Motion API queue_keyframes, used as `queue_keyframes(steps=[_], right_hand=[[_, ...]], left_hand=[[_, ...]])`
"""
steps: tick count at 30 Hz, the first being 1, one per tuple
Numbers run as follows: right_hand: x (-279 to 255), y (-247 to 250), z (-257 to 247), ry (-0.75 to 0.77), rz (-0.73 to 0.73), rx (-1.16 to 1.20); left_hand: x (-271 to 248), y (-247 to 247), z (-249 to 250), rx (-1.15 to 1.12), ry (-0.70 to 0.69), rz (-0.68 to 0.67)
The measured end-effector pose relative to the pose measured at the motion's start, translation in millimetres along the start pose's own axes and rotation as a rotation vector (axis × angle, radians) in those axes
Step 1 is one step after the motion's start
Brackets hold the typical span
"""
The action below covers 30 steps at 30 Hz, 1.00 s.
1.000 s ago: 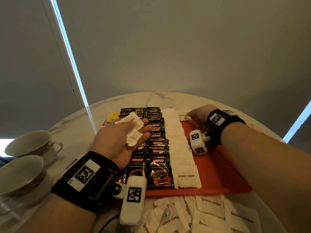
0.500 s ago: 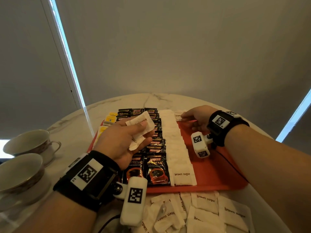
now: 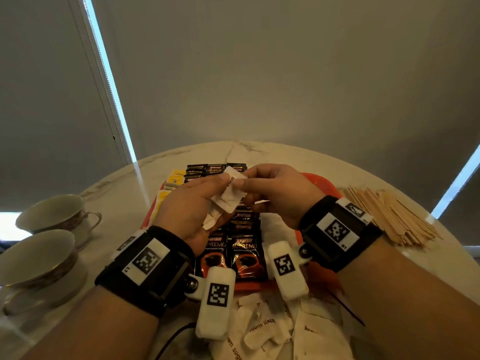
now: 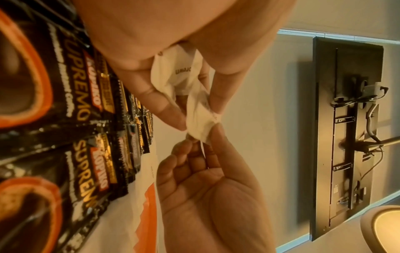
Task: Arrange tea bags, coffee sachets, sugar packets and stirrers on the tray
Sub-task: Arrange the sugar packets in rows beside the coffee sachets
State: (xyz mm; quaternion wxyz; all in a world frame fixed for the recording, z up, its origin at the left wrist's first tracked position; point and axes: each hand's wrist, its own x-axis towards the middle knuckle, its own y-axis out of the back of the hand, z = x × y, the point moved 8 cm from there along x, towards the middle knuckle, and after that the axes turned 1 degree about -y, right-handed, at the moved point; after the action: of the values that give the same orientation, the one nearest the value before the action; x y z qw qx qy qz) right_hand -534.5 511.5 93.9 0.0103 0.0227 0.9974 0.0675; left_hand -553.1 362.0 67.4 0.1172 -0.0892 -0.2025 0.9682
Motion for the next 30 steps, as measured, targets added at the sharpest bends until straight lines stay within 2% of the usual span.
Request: queue_keyframes(steps=[3,6,10,12,15,20,24,28,30], right_hand=[[-2,10,3,0.026,0.095,0.158],[-6,10,4,0.036,0.114,0.154],[-8,-8,10,-0.037,-0.077,0.136],[-8,-12,12,-0.048,-0.107,0.130],[-5,-5,12,-0.021,-0.017,0.135],[-4,1,10,-0.009,0.043,0.358],[-8,-6,4,0.052,0.025,0.236],[1,13,6,0.053,0.160,0.273],[11,40,12,0.009,0.288,0.332]], left_hand=[[0,-4,-4,0.093,0.024,-0.038],[-1,-7,-8,0.185,0.030,-0.070],[2,1,-1,0.186,-0.054,0.018],[3,7,6,0.138,-0.075,0.071],[3,12,11,0.053,-0.070,0.106],[1,7,10,-0.003,-0.061,0.063],[3,7,8,-0.040,-0.069,0.059],[4,9,7,-0.068,-0.054,0.076],[6,10,7,-0.110,-0.046,0.082]])
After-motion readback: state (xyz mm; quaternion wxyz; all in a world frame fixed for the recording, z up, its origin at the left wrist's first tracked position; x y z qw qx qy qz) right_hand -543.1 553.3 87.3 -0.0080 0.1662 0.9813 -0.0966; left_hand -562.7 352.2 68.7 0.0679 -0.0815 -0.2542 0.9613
